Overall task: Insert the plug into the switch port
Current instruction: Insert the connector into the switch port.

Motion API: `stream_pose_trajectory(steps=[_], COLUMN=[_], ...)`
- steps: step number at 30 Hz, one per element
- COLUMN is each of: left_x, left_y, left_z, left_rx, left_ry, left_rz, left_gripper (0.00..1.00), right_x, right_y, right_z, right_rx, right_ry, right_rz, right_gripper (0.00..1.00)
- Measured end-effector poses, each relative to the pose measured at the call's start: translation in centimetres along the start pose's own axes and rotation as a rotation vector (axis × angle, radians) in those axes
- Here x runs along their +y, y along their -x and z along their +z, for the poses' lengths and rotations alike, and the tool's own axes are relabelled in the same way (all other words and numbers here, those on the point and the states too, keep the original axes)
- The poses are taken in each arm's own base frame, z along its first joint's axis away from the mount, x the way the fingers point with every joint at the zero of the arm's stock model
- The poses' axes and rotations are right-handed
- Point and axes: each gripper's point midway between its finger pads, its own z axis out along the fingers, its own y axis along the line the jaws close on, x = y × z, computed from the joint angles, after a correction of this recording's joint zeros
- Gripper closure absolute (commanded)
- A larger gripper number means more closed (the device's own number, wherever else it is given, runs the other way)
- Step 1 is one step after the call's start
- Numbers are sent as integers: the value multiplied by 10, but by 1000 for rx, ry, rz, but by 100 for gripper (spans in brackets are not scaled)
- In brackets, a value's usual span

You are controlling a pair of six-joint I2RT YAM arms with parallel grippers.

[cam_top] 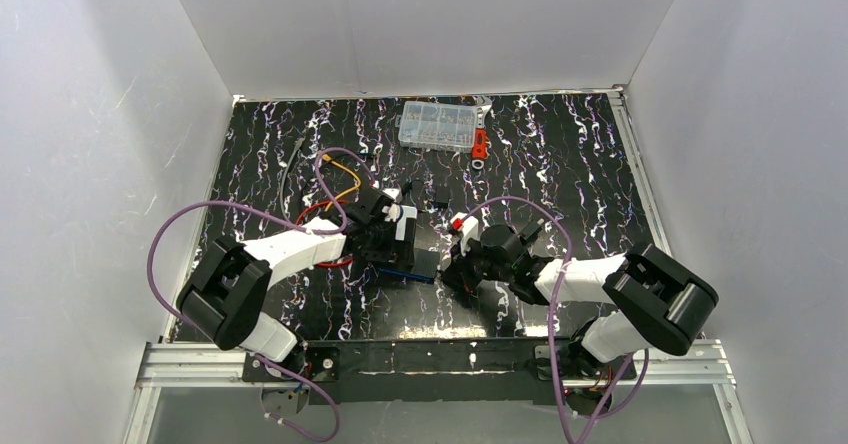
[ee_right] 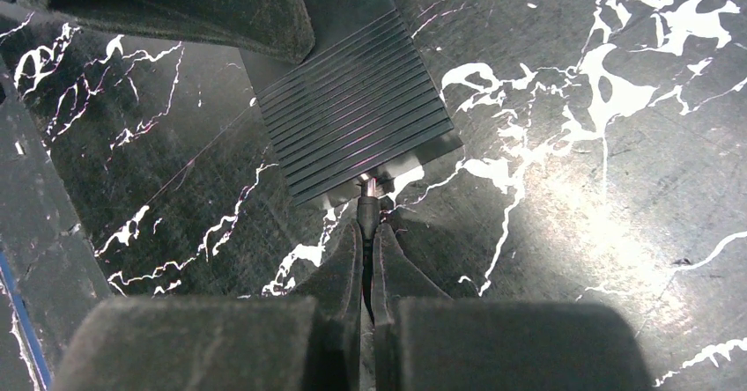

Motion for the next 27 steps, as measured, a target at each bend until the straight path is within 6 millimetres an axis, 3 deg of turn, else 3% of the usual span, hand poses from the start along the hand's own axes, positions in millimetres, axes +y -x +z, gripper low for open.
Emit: stream_pose_trajectory(steps=[27], left_x=[4], left_y=[-13], left_z=[-6], left_rx=[-44], left_ry=[-4], left_rz=[12], left_gripper=[6], right_x=[12], right_y=[-6], right_z=[8], right_rx=[-98], right_ry=[120], right_rz=[-68], right_gripper=[99])
